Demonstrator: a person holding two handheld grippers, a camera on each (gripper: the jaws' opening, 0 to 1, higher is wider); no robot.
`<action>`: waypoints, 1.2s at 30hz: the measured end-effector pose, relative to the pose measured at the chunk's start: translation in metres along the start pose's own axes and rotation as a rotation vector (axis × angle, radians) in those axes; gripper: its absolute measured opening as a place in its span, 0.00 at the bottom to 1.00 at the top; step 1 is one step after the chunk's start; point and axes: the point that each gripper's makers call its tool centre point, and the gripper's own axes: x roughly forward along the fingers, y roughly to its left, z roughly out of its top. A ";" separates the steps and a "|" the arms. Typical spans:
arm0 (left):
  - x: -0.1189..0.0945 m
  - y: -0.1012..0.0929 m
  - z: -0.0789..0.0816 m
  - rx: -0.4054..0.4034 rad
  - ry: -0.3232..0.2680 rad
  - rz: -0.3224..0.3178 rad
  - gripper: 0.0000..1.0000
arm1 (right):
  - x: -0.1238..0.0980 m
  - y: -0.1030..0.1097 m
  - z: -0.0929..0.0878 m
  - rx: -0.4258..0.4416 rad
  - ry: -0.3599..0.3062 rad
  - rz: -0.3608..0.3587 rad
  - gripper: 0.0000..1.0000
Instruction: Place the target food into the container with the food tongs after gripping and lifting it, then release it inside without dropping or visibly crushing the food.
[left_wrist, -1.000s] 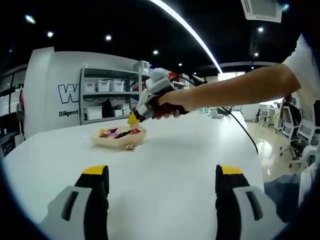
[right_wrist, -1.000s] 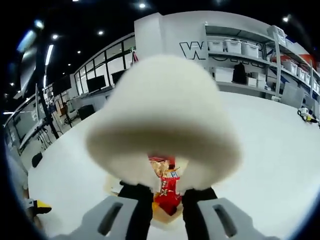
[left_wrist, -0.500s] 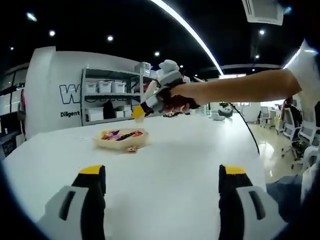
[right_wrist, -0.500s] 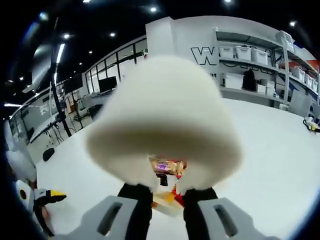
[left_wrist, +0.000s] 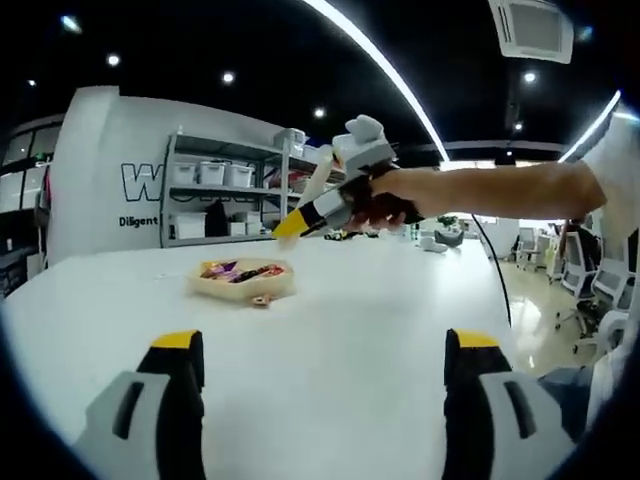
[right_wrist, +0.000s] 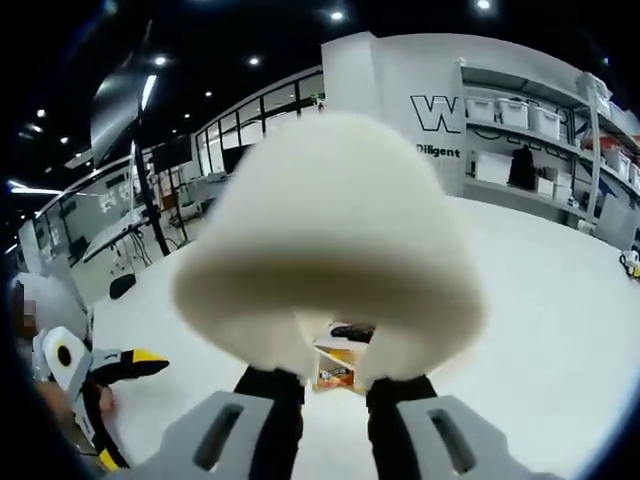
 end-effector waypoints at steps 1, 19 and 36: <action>0.001 0.000 0.000 -0.001 0.010 -0.002 0.99 | -0.002 0.001 0.001 -0.005 -0.003 0.000 0.17; -0.003 -0.009 0.001 0.036 0.020 0.005 0.99 | 0.014 0.003 -0.022 0.060 0.025 0.002 0.18; -0.017 0.011 0.013 0.025 -0.072 0.080 0.99 | 0.051 0.004 -0.043 0.149 0.040 -0.103 0.19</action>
